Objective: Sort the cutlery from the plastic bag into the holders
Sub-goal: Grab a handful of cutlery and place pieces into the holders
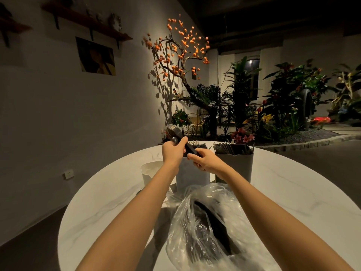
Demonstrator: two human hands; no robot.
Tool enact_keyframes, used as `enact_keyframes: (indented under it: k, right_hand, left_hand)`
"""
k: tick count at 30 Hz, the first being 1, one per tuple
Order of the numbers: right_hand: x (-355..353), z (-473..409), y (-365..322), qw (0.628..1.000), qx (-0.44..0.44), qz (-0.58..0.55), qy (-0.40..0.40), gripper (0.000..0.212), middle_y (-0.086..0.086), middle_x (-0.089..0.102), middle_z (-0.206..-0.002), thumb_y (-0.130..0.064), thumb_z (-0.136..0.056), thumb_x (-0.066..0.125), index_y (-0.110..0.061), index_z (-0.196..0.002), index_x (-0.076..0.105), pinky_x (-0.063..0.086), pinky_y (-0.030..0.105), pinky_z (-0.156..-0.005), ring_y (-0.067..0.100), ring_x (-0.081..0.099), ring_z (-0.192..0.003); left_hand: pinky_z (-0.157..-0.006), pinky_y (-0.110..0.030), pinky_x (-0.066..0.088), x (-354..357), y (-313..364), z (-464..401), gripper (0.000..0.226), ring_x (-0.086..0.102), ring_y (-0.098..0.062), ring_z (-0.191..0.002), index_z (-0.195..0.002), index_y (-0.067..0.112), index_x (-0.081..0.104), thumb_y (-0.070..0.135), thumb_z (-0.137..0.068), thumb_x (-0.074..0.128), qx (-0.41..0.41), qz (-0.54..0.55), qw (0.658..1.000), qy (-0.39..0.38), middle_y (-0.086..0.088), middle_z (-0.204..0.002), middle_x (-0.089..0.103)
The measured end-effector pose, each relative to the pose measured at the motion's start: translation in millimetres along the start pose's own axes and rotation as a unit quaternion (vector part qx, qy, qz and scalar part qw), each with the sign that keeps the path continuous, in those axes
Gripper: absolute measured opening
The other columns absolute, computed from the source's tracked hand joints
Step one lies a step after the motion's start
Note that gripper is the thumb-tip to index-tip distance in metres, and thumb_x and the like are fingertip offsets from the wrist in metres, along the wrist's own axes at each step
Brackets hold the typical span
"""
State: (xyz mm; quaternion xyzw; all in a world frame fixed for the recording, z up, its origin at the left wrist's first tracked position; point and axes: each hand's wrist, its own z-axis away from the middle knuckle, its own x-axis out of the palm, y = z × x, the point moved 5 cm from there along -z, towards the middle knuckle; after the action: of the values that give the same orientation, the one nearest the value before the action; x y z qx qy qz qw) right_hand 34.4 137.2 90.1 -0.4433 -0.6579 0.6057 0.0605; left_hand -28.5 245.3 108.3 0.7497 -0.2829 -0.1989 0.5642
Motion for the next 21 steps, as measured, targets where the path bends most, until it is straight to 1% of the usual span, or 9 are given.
enact_keyframes:
  k: [3, 6, 9, 11, 13, 14, 17, 19, 21]
  right_hand:
    - [-6, 0, 7, 0.999, 0.035, 0.014, 0.002, 0.012, 0.003, 0.056, -0.072, -0.019, -0.097, 0.055, -0.009, -0.104, 0.056, 0.043, 0.014, -0.047, 0.009, 0.049, -0.055]
    - [-11, 0, 15, 0.997, 0.069, -0.009, 0.018, 0.015, 0.007, 0.06, -0.075, -0.01, -0.095, 0.056, -0.005, -0.109, 0.055, 0.048, 0.018, -0.048, 0.011, 0.052, -0.054]
    - [-12, -1, 16, 0.996, 0.079, 0.007, 0.043, 0.006, 0.007, 0.062, -0.073, -0.012, -0.095, 0.057, -0.006, -0.096, 0.054, 0.045, 0.017, -0.045, 0.011, 0.053, -0.051]
    - [-12, -2, 14, 0.995, 0.079, 0.027, 0.055, 0.015, 0.005, 0.062, -0.069, -0.016, -0.096, 0.057, -0.01, -0.083, 0.052, 0.043, 0.015, -0.044, 0.01, 0.053, -0.051]
    - [-13, -2, 12, 0.994, 0.078, 0.028, 0.065, 0.021, 0.004, 0.061, -0.067, -0.018, -0.096, 0.056, -0.011, -0.077, 0.053, 0.04, 0.014, -0.043, 0.009, 0.052, -0.05]
    - [-13, -2, 11, 0.994, 0.079, 0.027, 0.071, 0.019, 0.004, 0.06, -0.067, -0.018, -0.097, 0.055, -0.01, -0.079, 0.056, 0.039, 0.014, -0.042, 0.008, 0.051, -0.05]
    - [-15, -3, 12, 0.992, 0.084, 0.019, 0.091, 0.015, 0.004, 0.06, -0.067, -0.018, -0.098, 0.052, -0.006, -0.095, 0.06, 0.036, 0.014, -0.04, 0.01, 0.049, -0.051]
    - [-15, -4, 13, 0.991, 0.082, 0.002, 0.105, 0.018, 0.005, 0.06, -0.067, -0.015, -0.1, 0.048, -0.005, -0.107, 0.061, 0.037, 0.014, -0.039, 0.011, 0.049, -0.051]
    - [-14, -5, 14, 0.991, 0.086, -0.015, 0.103, 0.024, 0.006, 0.06, -0.067, -0.009, -0.1, 0.043, -0.005, -0.118, 0.058, 0.038, 0.014, -0.039, 0.011, 0.049, -0.052]
  left_hand:
    - [-0.053, -0.023, 0.037, -9, 5, -3, 0.031, 0.048, -0.011, -0.053, -0.066, 0.011, 0.056, 0.025, -0.093, 0.062, -0.001, 0.04, 0.998, 0.043, -0.001, -0.058, 0.052]
    - [-0.051, -0.023, 0.034, -14, 9, -8, 0.03, 0.043, -0.011, -0.051, -0.069, 0.012, 0.055, 0.027, -0.094, 0.059, 0.003, 0.08, 0.995, 0.059, 0.001, -0.059, 0.05]
    - [-0.054, -0.022, 0.036, -16, 11, -9, 0.028, 0.044, -0.01, -0.056, -0.077, 0.008, 0.055, 0.028, -0.096, 0.057, 0.016, 0.09, 0.992, 0.086, 0.002, -0.062, 0.05]
    - [-0.054, -0.02, 0.037, -18, 12, -10, 0.026, 0.045, -0.009, -0.058, -0.082, 0.007, 0.055, 0.028, -0.096, 0.056, 0.027, 0.088, 0.99, 0.104, 0.002, -0.064, 0.05]
    - [-0.055, -0.019, 0.038, -19, 13, -11, 0.026, 0.047, -0.01, -0.061, -0.085, 0.006, 0.058, 0.028, -0.097, 0.055, 0.034, 0.088, 0.989, 0.117, 0.002, -0.065, 0.05]
    - [-0.055, -0.02, 0.038, -20, 12, -12, 0.027, 0.048, -0.011, -0.063, -0.086, 0.004, 0.06, 0.029, -0.097, 0.055, 0.039, 0.087, 0.988, 0.124, 0.001, -0.067, 0.051]
    - [-0.058, -0.02, 0.041, -22, 12, -12, 0.034, 0.052, -0.014, -0.071, -0.094, -0.003, 0.064, 0.03, -0.097, 0.054, 0.05, 0.08, 0.985, 0.142, -0.005, -0.077, 0.057]
    - [-0.059, -0.02, 0.041, -22, 11, -12, 0.033, 0.054, -0.016, -0.074, -0.093, 0.0, 0.063, 0.031, -0.097, 0.054, 0.058, 0.07, 0.985, 0.148, -0.007, -0.08, 0.058]
    - [-0.058, -0.019, 0.041, -22, 9, -12, 0.029, 0.055, -0.016, -0.075, -0.088, 0.004, 0.06, 0.031, -0.097, 0.054, 0.067, 0.057, 0.984, 0.154, -0.007, -0.08, 0.059]
